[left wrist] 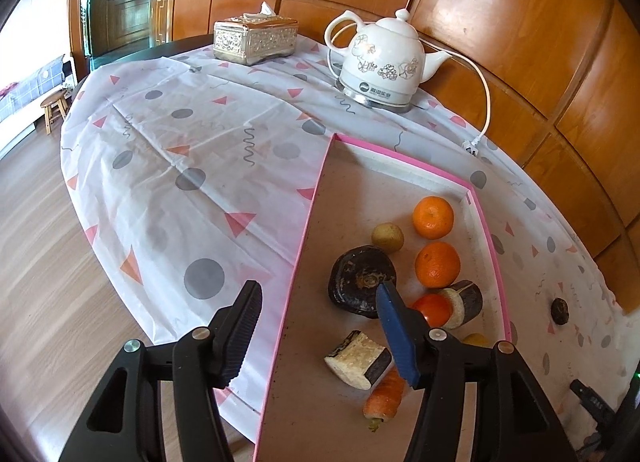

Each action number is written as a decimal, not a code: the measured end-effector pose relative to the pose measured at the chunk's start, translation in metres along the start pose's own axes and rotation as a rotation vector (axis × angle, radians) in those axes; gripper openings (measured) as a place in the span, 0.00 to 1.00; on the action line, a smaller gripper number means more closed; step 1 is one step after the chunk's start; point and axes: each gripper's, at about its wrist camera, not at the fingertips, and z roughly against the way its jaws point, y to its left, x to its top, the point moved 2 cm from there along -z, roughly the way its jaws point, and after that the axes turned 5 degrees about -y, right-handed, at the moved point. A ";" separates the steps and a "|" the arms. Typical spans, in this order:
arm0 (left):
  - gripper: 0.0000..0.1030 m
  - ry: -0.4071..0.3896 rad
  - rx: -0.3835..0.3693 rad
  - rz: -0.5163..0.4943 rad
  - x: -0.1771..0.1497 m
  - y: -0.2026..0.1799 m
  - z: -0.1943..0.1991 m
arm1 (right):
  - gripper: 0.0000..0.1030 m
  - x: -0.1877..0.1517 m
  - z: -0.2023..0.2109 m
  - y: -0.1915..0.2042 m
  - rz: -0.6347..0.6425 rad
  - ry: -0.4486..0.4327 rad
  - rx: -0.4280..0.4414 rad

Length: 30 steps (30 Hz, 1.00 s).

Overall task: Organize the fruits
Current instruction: 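Reach the right gripper to the dark brown round cake and grasp it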

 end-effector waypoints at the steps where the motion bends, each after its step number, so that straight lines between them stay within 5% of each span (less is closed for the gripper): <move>1: 0.58 0.001 0.000 0.000 0.000 0.000 0.000 | 0.74 0.001 -0.001 0.004 0.008 0.004 0.006; 24: 0.60 0.001 0.014 0.036 0.001 0.012 0.000 | 0.72 0.039 -0.012 0.099 0.163 0.007 0.241; 30: 0.60 0.005 0.026 0.047 0.000 0.017 0.000 | 0.72 0.057 -0.023 0.121 0.220 -0.014 0.208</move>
